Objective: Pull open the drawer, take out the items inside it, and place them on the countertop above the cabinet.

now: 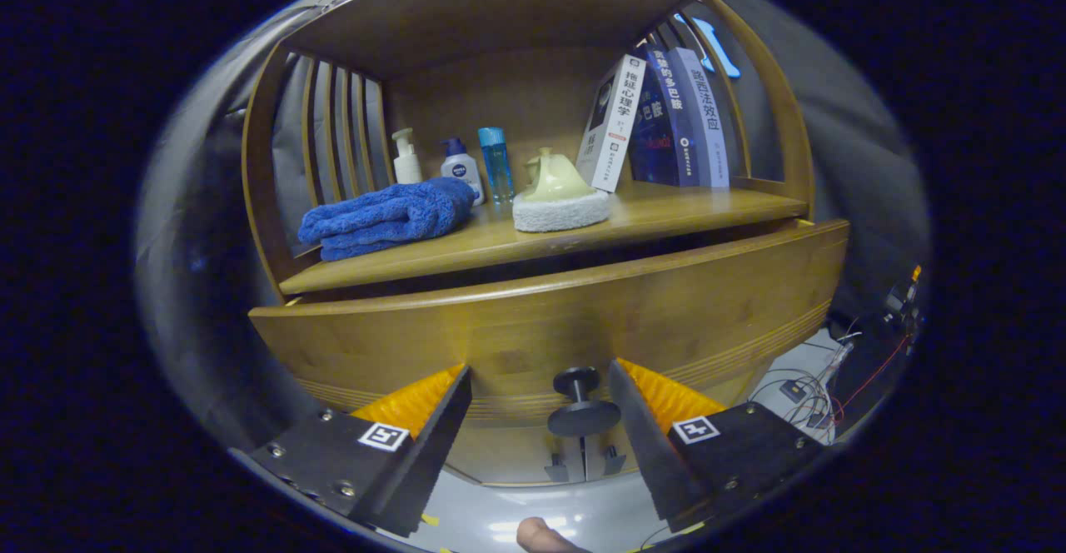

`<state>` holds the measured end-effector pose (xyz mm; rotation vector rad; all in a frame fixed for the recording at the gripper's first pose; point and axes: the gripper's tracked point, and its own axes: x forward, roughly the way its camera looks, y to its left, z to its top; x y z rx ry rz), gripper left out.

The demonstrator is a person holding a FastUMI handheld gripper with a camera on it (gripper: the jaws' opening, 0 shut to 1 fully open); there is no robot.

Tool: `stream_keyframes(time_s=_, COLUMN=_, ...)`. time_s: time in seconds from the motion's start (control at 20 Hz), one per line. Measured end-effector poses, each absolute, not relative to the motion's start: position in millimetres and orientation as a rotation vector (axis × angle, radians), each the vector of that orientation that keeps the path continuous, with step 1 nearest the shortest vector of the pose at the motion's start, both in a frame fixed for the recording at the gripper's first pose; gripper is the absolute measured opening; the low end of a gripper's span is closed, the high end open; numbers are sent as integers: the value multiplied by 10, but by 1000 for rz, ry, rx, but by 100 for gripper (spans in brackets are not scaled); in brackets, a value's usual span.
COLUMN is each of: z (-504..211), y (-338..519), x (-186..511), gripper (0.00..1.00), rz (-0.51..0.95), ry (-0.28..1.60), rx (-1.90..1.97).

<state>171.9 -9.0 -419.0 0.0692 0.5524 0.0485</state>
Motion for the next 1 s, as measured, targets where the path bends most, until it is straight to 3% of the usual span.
stream_keyframes(time_s=1.0, z=-4199, y=-92, x=1933, gripper=99, rz=15, ry=565, rx=138)
